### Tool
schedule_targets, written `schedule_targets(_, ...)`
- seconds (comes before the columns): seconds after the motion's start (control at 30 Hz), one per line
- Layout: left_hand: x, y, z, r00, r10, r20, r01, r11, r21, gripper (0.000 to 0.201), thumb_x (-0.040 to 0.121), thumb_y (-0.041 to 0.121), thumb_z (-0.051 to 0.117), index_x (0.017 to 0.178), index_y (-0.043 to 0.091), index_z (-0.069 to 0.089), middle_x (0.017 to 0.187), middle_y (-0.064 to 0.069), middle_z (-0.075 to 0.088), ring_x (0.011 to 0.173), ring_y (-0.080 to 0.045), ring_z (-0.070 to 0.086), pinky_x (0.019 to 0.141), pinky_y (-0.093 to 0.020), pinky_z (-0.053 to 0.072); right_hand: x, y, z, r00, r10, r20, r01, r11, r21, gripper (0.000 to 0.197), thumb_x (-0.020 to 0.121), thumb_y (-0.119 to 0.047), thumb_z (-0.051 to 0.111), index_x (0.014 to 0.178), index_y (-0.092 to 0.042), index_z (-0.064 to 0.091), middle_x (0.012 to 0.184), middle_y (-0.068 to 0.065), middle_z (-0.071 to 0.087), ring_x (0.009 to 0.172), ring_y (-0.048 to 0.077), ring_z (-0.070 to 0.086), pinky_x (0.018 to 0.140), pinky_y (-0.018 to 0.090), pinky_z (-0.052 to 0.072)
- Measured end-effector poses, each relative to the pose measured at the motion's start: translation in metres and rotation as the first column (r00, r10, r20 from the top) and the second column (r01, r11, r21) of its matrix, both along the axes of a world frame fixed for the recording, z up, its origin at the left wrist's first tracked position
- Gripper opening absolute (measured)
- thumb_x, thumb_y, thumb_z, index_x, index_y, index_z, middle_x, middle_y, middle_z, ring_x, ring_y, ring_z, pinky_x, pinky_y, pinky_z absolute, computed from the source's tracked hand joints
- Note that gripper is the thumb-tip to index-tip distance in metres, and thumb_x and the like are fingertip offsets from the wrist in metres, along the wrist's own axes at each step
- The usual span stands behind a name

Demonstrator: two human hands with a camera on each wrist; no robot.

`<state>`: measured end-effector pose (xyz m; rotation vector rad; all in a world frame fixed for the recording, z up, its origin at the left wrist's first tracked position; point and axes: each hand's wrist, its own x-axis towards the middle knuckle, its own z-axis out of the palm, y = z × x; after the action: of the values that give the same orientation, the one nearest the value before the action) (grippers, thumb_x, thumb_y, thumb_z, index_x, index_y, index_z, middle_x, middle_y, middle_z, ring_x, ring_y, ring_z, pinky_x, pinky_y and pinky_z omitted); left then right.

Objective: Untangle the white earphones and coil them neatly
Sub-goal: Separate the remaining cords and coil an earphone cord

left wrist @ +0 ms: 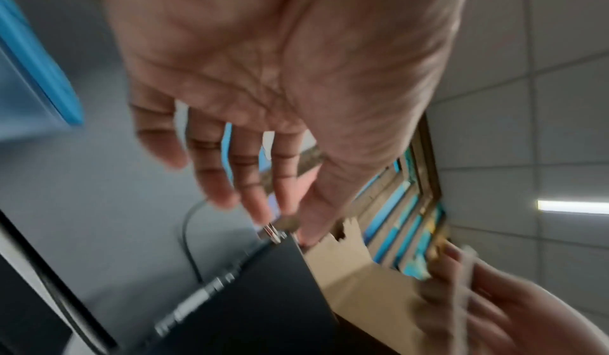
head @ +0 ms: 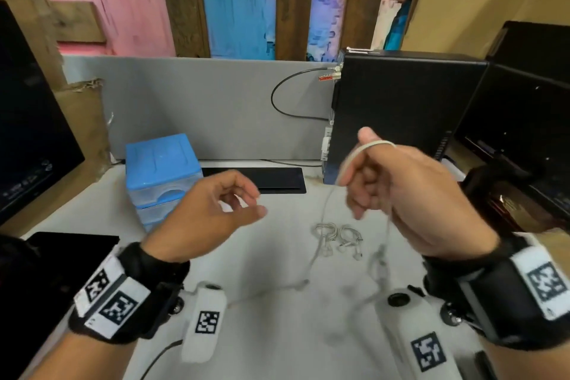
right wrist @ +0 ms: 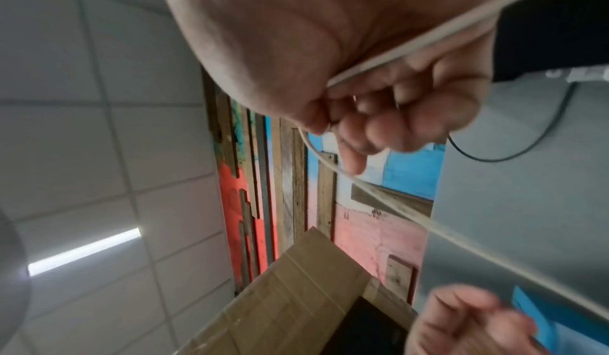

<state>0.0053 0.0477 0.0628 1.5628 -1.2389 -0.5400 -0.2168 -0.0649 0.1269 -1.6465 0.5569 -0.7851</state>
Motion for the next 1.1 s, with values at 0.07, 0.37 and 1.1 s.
schedule_targets(0.07, -0.018, 0.003, 0.001, 0.982, -0.187, -0.013, 0.187, 0.979, 0.076, 0.029, 0.069, 0.038, 0.087, 0.084, 0.021, 0.069, 0.080, 0.005, 0.070, 0.064, -0.013, 0.053, 0.060, -0.023, 0.044, 0.014, 0.005, -0.007, 0.998, 0.014, -0.062, -0.018, 0.998, -0.065, 0.056, 0.106, -0.032, 0.035, 0.071, -0.001, 0.066, 0.056, 0.021, 0.054, 0.056, 0.023, 0.056, 0.058, 0.024, 0.048)
schedule_targets(0.37, -0.048, -0.017, -0.055, 0.924, -0.325, 0.202, 0.232, 0.895, 0.381, 0.022, 0.091, 0.050, 0.064, 0.097, 0.031, 0.073, 0.088, 0.012, 0.072, 0.064, 0.005, 0.058, 0.070, -0.024, 0.046, 0.045, 0.020, -0.011, 0.981, 0.025, -0.191, -0.063, 0.979, -0.193, 0.067, 0.105, -0.048, 0.026, 0.081, -0.001, 0.068, 0.065, 0.011, 0.049, 0.056, 0.011, 0.045, 0.053, 0.019, 0.038)
schedule_targets(1.1, -0.021, -0.009, -0.018, 0.917, -0.049, -0.396, 0.066, 0.997, 0.029, 0.030, 0.071, 0.036, 0.087, 0.073, 0.012, 0.070, 0.062, -0.004, 0.060, 0.056, -0.012, 0.052, 0.059, -0.021, 0.045, 0.005, -0.009, -0.072, 0.971, -0.228, 0.075, 0.237, 0.963, -0.126, 0.013, 0.087, -0.027, 0.073, 0.086, -0.015, 0.067, 0.081, 0.001, 0.067, 0.079, 0.016, 0.062, 0.069, 0.030, 0.051)
